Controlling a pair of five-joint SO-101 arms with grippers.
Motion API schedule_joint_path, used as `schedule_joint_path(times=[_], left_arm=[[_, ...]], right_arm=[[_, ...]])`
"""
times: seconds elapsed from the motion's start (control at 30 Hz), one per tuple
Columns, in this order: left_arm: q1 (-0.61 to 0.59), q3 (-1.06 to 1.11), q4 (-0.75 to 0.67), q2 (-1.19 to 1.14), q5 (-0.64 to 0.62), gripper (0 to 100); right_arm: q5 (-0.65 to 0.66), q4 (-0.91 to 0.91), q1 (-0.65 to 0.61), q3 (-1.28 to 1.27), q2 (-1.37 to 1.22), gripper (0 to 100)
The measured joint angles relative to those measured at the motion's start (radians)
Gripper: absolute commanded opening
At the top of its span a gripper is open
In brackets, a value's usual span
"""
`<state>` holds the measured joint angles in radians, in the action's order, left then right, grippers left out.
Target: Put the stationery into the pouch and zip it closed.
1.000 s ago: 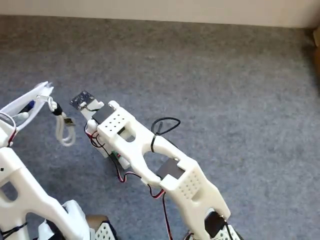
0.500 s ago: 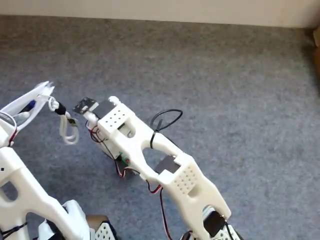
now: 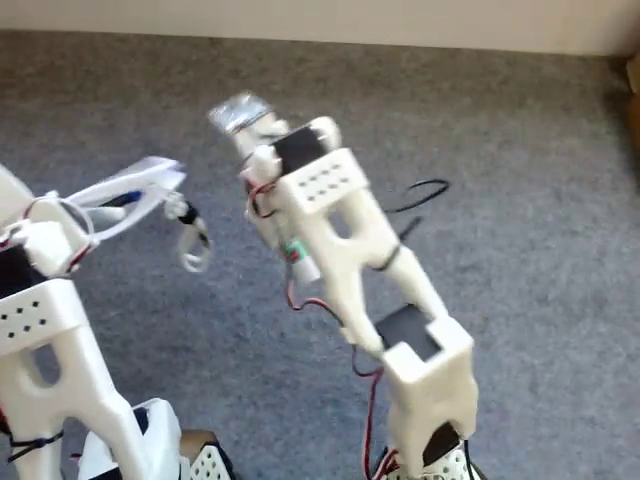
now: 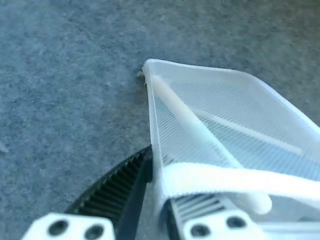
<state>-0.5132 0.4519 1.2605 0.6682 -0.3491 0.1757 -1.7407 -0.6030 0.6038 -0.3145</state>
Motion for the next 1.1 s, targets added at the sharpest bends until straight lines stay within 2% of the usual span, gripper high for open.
schedule_joint_path(times=[0.37,0.53,0.63,0.77,0.93,1.1], left_arm=[[0.273,-0.183,0.143,-0.002,0.086,1],[0.376,-0.256,0.203,-0.002,0.094,1],[0.44,-0.296,0.238,-0.006,0.117,1],[0.497,-0.42,0.325,-0.121,0.126,1],[0.512,-0.671,0.485,-0.391,0.127,1],[0.511,-0.825,0.509,-0.58,0.127,1]], right_arm=[[0.0,-0.002,0.143,-0.199,0.402,0.5],[-0.003,-0.003,0.16,-0.265,0.624,0.5],[-0.068,0.0,0.16,-0.296,0.75,0.5],[-0.146,0.081,0.163,-0.351,0.881,0.5],[-0.25,0.256,0.163,-0.479,0.991,0.5],[-0.373,0.514,0.149,-0.672,1.065,0.5]])
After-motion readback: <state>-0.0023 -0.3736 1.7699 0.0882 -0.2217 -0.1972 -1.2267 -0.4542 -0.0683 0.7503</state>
